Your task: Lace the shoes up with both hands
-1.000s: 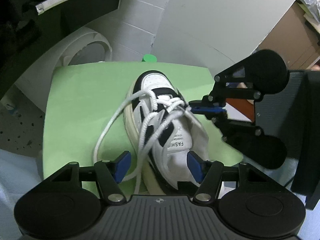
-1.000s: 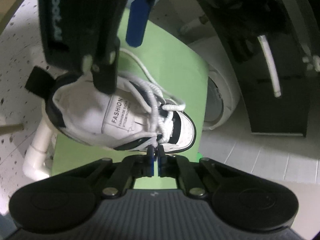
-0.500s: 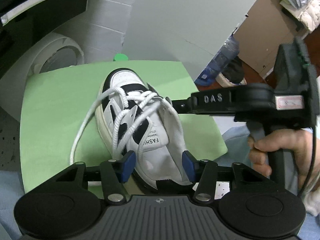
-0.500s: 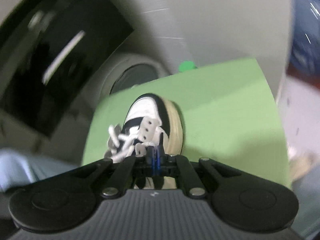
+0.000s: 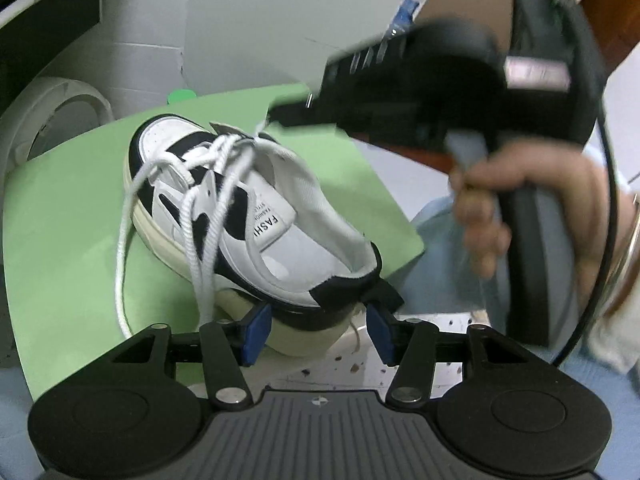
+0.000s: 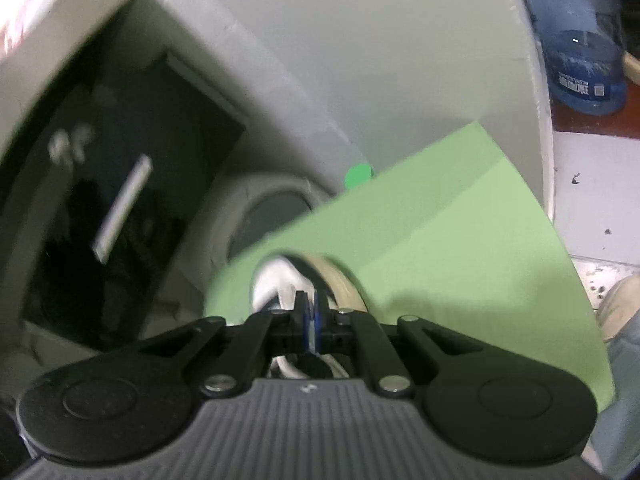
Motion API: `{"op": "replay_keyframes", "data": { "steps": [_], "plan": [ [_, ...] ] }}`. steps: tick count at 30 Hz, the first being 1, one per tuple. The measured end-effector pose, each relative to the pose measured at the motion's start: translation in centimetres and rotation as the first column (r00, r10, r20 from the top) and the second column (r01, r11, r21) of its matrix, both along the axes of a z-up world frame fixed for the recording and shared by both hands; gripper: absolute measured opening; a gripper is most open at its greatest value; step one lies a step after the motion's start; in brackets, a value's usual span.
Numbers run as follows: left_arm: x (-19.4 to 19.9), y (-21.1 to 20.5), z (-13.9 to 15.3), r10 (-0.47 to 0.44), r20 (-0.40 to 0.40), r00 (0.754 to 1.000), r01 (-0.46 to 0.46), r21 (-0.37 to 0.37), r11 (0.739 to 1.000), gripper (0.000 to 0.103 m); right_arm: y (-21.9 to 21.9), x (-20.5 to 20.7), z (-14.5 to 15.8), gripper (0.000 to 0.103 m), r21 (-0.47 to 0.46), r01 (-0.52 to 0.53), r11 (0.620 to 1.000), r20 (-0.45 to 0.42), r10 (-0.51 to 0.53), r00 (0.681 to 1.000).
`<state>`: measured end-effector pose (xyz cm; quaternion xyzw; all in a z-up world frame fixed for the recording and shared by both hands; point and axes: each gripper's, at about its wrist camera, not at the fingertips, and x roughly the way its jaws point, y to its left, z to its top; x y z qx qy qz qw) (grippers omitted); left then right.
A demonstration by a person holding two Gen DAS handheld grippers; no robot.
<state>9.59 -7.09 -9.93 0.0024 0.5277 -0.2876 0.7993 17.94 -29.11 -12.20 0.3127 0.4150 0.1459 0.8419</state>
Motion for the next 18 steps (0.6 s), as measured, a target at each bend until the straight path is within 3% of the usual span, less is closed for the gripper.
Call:
{"op": "replay_keyframes", "data": {
  "steps": [10,12,16,18],
  "plan": [
    [-0.1,0.5,-0.4,0.025,-0.007,1.0,-0.025,0.01,1.0,0.05,-3.1,1.0,1.8,0.0,0.067,0.086,0.994,0.117,-0.093,0.989],
    [0.1,0.6,-0.2,0.029,-0.007,1.0,-0.029,0.004,1.0,0.05,-3.5,1.0,1.6,0.005,0.054,0.083,0.995,0.102,-0.089,0.991],
    [0.4,1.3,0.9,0.066,-0.01,0.998,-0.066,-0.023,0.998,0.05,-3.4,1.0,-0.2,0.011,0.169,0.026,0.985,-0.001,-0.026,1.0],
    [0.5,1.8,1.8,0.102,0.002,0.995,-0.101,-0.021,0.995,0.054,-2.6,0.8,0.4,0.02,0.13,-0.034,0.991,0.013,0.033,0.999]
  ]
}}
